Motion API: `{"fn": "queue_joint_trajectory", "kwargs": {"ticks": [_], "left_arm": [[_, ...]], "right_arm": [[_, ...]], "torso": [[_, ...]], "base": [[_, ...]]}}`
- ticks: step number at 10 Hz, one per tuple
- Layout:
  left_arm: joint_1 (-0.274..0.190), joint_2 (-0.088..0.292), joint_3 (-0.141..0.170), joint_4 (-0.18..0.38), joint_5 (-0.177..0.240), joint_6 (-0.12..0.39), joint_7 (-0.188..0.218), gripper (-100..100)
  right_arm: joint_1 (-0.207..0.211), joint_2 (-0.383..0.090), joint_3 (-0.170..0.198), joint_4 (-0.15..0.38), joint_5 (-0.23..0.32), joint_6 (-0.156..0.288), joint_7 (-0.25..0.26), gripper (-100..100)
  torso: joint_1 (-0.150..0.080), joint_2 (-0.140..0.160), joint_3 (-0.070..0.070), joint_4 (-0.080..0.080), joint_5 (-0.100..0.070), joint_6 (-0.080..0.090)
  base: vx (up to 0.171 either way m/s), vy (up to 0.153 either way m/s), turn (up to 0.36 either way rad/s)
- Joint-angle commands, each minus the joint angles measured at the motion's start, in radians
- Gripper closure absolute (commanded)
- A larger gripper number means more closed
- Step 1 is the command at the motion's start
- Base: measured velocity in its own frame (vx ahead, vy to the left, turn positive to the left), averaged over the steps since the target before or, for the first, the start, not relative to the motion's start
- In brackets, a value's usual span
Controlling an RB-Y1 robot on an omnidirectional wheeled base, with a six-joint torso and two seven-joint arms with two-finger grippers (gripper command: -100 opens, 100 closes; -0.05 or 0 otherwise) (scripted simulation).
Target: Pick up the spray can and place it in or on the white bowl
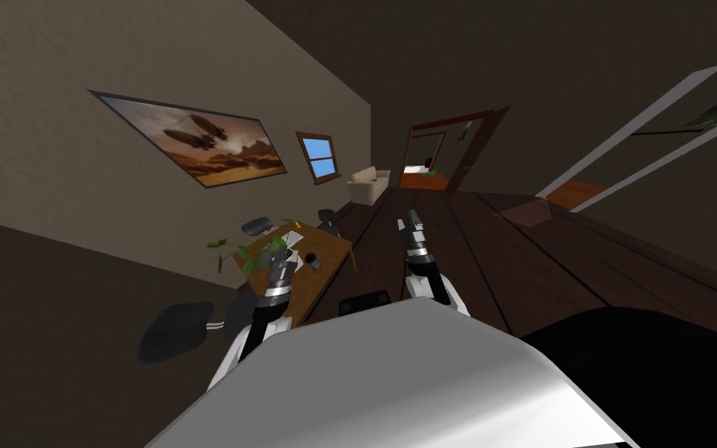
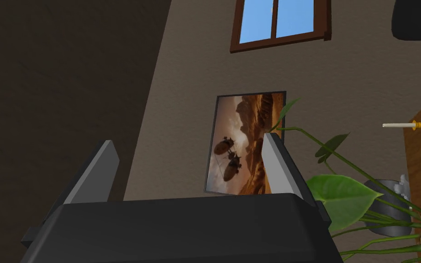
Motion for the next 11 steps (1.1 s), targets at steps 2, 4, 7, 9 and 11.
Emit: {"fn": "queue_joint_trajectory", "kwargs": {"ticks": [2,4,7,9,11], "left_arm": [[-0.001,0.055,-0.010,0.075,-0.005,0.046,-0.009,-100],[0.005,0.101,-0.016,0.135,-0.008,0.085,-0.016,-100],[0.013,0.174,-0.026,0.224,-0.012,0.144,-0.026,-100],[0.016,0.200,-0.029,0.262,-0.013,0.165,-0.029,-100],[0.021,0.256,-0.036,0.330,-0.016,0.207,-0.036,-100]], "right_arm": [[0.000,0.000,0.000,0.000,0.000,0.000,0.000,0],[0.000,0.000,0.000,0.000,0.000,0.000,0.000,0],[0.000,0.000,0.000,0.000,0.000,0.000,0.000,0],[0.000,0.000,0.000,0.000,0.000,0.000,0.000,0],[0.000,0.000,0.000,0.000,0.000,0.000,0.000,0]], "torso": [[-0.001,-0.001,0.000,0.000,0.000,0.000],[-0.004,-0.001,0.000,0.000,-0.001,0.000],[-0.002,0.000,0.000,0.000,-0.001,0.000],[-0.001,0.000,0.000,0.000,0.000,0.000],[-0.001,0.000,0.000,0.000,0.000,0.000]], "base": [[0.029,-0.069,-0.160],[0.024,-0.091,-0.144],[0.028,-0.077,-0.155],[0.019,-0.049,-0.072],[0.025,-0.069,-0.171]]}}
